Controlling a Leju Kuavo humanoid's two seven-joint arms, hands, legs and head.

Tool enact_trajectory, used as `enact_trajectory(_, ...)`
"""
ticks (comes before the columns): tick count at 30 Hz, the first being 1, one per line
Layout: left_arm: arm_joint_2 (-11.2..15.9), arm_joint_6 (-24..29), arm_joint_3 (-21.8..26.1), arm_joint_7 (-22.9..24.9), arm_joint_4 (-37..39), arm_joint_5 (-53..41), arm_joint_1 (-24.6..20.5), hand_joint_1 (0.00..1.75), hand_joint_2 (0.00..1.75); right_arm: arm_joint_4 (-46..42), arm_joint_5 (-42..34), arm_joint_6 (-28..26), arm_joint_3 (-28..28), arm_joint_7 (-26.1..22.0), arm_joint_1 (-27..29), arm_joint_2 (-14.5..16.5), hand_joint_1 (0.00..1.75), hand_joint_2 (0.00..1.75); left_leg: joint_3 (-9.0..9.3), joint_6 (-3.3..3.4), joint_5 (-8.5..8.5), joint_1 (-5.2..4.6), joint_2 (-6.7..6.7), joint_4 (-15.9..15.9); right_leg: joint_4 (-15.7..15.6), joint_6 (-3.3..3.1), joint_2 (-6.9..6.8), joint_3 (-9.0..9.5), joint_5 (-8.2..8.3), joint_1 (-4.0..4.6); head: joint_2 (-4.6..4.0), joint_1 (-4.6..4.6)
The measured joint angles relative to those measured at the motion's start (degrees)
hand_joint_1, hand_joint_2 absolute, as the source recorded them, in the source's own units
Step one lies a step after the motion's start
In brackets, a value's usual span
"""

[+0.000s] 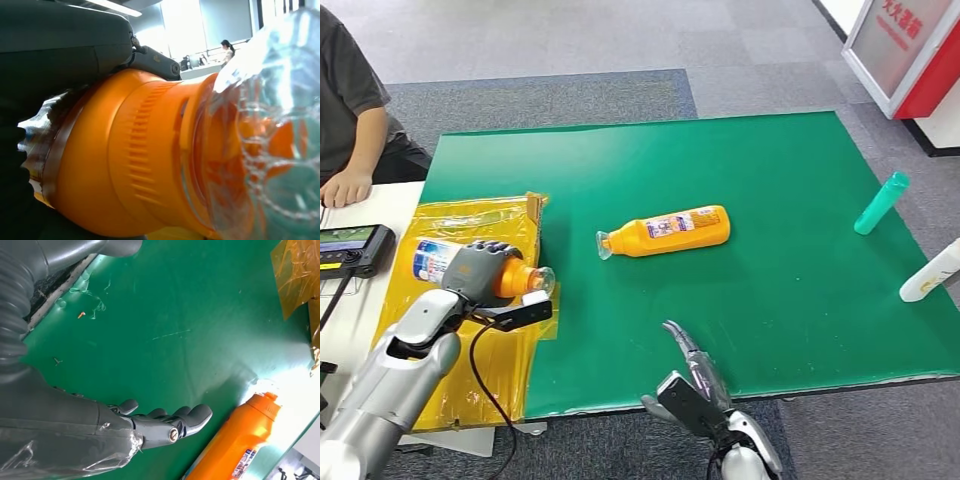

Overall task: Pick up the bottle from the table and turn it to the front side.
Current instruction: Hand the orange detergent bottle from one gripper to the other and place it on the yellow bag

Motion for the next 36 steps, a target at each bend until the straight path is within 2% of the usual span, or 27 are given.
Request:
enact_trajectory(9, -1.2, -6.4, -1.4, -2.4, -1.1, 12.0, 0.5, 1.75, 1.75, 0.2, 0.4, 0.0, -0.8, -0.3, 0.1, 0.0, 0.00, 1.75, 0.00, 0.00, 0.00, 0.00, 0.00, 0.0, 0.0, 0.00, 0.00, 0.01, 0.00, 0.00, 0.00, -0.01)
enact_trajectory(17, -0.7, -11.0, -2.5, 3.4, -3.6, 14.7, 0.7, 1.75, 1.75, 0.3, 0.6, -0.3, -2.0, -0.4, 0.8, 0.0, 0.00, 1.75, 0.00, 0.00, 0.00, 0.00, -0.01, 0.0, 0.0, 0.00, 0.00, 0.03, 0.00, 0.00, 0.00, 0.00)
enact_trajectory(27, 0.3, -14.3, -4.4, 7.4, -3.6, 15.9, -0.2, 1.71, 1.75, 0.5, 1.1, -0.4, -2.4, -0.2, 0.6, 0.0, 0.00, 1.75, 0.01, 0.00, 0.01, 0.00, 0.00, 0.0, 0.0, 0.01, -0.01, 0.04, 0.01, 0.00, 0.00, 0.00)
enact_trajectory(30, 0.6, -15.0, -5.0, 6.7, -2.8, 17.2, -0.8, 1.23, 1.75, 1.0, 1.1, -0.3, -2.4, -0.2, 0.3, 0.0, 0.00, 1.75, 0.01, 0.00, 0.01, 0.00, -0.01, 0.0, 0.0, 0.01, 0.00, 0.05, 0.01, 0.00, 0.00, 0.01)
enact_trajectory(31, 0.8, -15.3, -5.2, 6.2, -2.4, 17.7, -1.1, 0.86, 1.75, 1.2, 1.2, -0.2, -2.4, -0.3, 0.1, 0.0, 0.00, 1.75, 0.02, 0.00, 0.01, 0.00, -0.01, 0.0, 0.0, 0.01, -0.01, 0.06, 0.01, 0.00, 0.00, 0.01)
enact_trajectory(34, 1.3, -16.4, -6.1, 4.5, -1.7, 19.1, -1.8, 0.05, 1.75, 1.8, 1.3, 0.0, -2.4, -0.5, -0.5, 0.0, 0.00, 1.75, 0.06, 0.00, 0.01, 0.00, -0.01, 0.0, 0.0, 0.01, -0.01, 0.11, 0.01, 0.00, 0.00, 0.01)
enact_trajectory(36, 1.6, -17.1, -6.7, 3.9, -1.3, 20.0, -2.0, 0.00, 1.75, 2.1, 1.3, 0.1, -2.4, -0.6, -0.9, 0.0, 0.00, 1.75, 0.07, 0.00, 0.03, 0.00, -0.01, 0.0, 0.0, 0.01, -0.01, 0.11, 0.02, 0.01, 0.00, 0.00)
